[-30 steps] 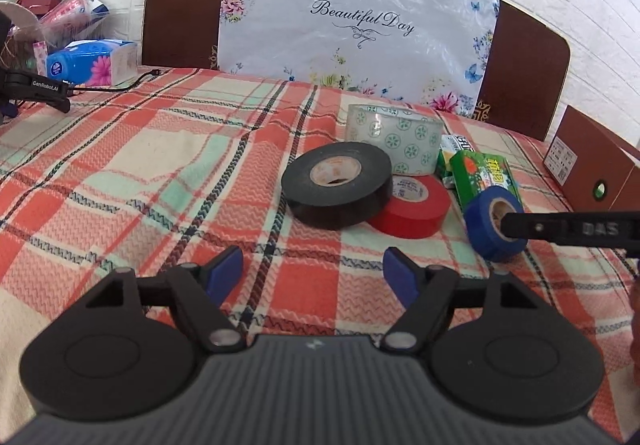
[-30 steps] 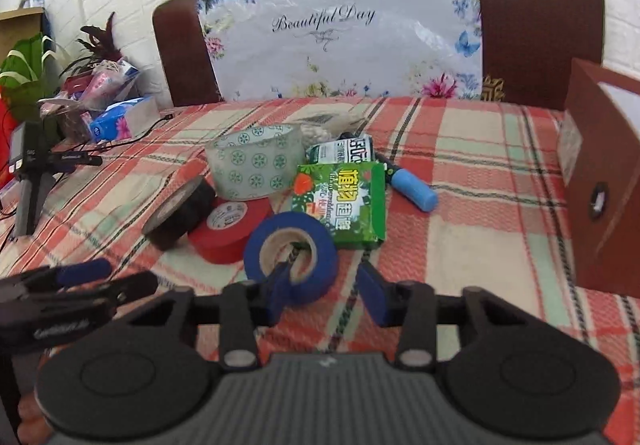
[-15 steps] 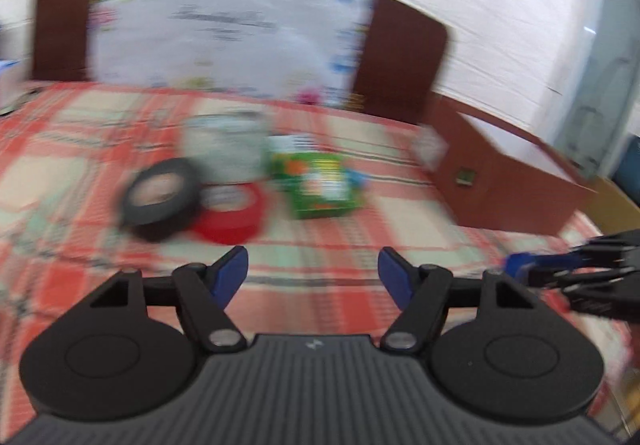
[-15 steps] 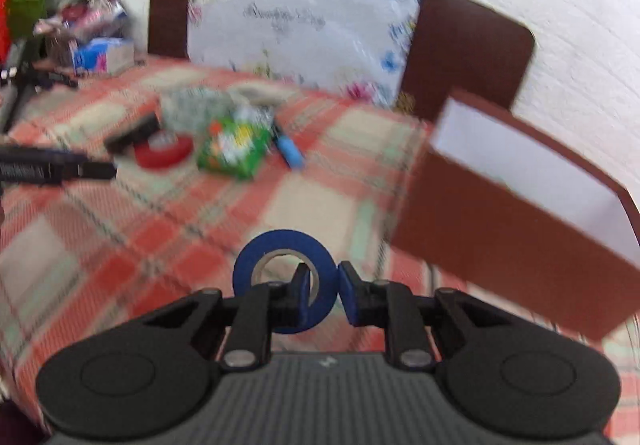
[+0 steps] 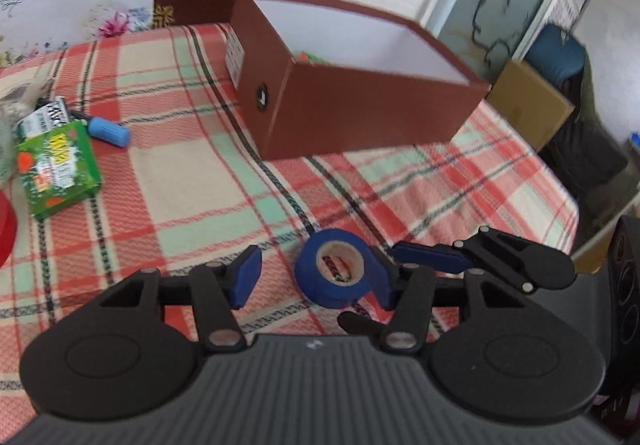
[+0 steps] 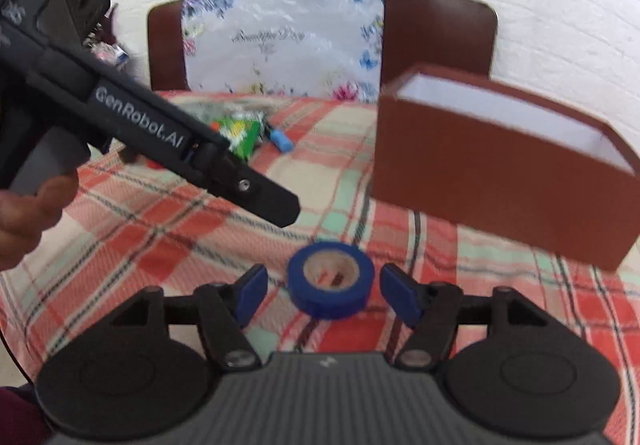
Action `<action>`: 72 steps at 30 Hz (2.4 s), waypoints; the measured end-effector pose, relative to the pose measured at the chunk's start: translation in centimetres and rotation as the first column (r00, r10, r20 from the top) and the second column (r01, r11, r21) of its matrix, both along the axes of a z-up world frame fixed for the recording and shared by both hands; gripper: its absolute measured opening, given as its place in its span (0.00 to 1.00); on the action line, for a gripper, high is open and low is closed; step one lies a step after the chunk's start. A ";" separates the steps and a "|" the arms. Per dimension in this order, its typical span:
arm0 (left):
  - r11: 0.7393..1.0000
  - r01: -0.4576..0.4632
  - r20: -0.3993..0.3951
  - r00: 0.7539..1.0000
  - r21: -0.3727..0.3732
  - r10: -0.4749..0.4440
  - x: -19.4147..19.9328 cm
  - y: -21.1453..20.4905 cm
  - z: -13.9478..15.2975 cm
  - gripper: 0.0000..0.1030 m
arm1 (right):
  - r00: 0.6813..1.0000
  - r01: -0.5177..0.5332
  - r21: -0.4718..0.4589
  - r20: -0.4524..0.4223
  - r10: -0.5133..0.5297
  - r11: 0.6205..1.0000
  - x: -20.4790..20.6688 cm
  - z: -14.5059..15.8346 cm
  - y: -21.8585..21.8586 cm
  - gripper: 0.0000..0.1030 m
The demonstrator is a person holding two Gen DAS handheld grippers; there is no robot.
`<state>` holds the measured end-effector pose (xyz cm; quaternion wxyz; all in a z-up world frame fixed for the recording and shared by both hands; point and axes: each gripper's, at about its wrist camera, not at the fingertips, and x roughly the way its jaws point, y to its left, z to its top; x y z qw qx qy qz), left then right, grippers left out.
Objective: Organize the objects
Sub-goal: 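Grasp the blue tape roll by its rim with the left gripper, then lower the blue tape into the brown box and open the left gripper, then move the left gripper back over the small green snack box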
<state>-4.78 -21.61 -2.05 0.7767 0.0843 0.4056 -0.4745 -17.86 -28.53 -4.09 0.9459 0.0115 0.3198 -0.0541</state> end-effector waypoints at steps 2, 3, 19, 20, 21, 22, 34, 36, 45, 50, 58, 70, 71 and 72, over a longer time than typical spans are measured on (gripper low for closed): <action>0.997 -0.003 0.000 1.000 0.071 0.003 0.0 -1.4 -1.3 0.54 | 1.000 0.021 0.036 -0.014 -0.021 0.999 0.4 -0.8 -0.9 0.64; 0.995 -0.001 -0.012 1.000 0.102 0.003 0.1 -1.8 -2.0 0.51 | 0.999 0.028 0.049 -0.019 -0.028 0.998 0.6 -1.1 -1.3 0.64; 0.989 0.037 0.221 0.975 -0.141 -0.005 3.1 -10.4 8.3 0.24 | 0.924 0.209 -0.112 0.348 -0.159 0.972 3.7 5.2 -6.7 0.54; 0.990 0.025 0.202 0.979 -0.138 0.003 3.9 -11.3 8.1 0.23 | 0.923 0.221 -0.095 0.343 -0.176 0.971 4.5 5.2 -7.8 0.54; 0.991 0.012 0.176 0.984 -0.131 0.012 4.8 -12.1 7.7 0.23 | 0.926 0.228 -0.077 0.326 -0.192 0.971 5.4 5.0 -8.8 0.54; 0.992 0.001 0.154 0.988 -0.123 0.018 5.5 -12.8 7.3 0.23 | 0.929 0.234 -0.062 0.310 -0.204 0.970 6.0 4.8 -9.6 0.54; 0.994 -0.108 0.247 0.962 -0.028 0.112 5.9 -14.0 6.5 0.31 | 0.911 0.291 0.007 0.303 -0.279 0.957 7.3 3.5 -12.0 0.58; 0.990 -0.141 0.261 0.955 -0.022 0.141 5.8 -13.3 6.8 0.35 | 0.902 0.307 0.022 0.311 -0.299 0.951 6.1 3.6 -11.9 0.58; 0.961 -0.276 0.316 0.912 -0.003 0.263 4.3 -7.1 7.0 0.44 | 0.895 0.313 0.137 0.289 -0.340 0.940 1.7 3.5 -10.0 0.59; 0.936 -0.352 0.343 0.882 0.019 0.324 4.3 -3.3 6.0 0.47 | 0.933 0.275 0.221 0.175 -0.315 0.936 2.6 2.4 -8.7 0.59; 0.883 -0.467 0.345 0.837 0.048 0.424 6.1 2.3 4.0 0.47 | 0.973 0.186 0.217 0.096 -0.211 0.958 3.7 1.9 -4.0 0.59; 0.790 -0.611 0.315 0.761 0.053 0.567 9.7 11.2 0.0 0.49 | 0.994 0.104 0.175 -0.046 -0.097 0.979 7.1 -0.1 1.0 0.59; 0.796 -0.605 0.291 0.766 0.024 0.574 10.0 12.5 -0.3 0.47 | 0.995 0.092 0.170 -0.055 -0.084 0.981 7.5 -0.2 1.3 0.59; 0.799 -0.601 0.264 0.770 -0.006 0.581 10.0 13.5 -0.5 0.47 | 0.996 0.079 0.165 -0.061 -0.070 0.983 8.0 -0.4 1.8 0.59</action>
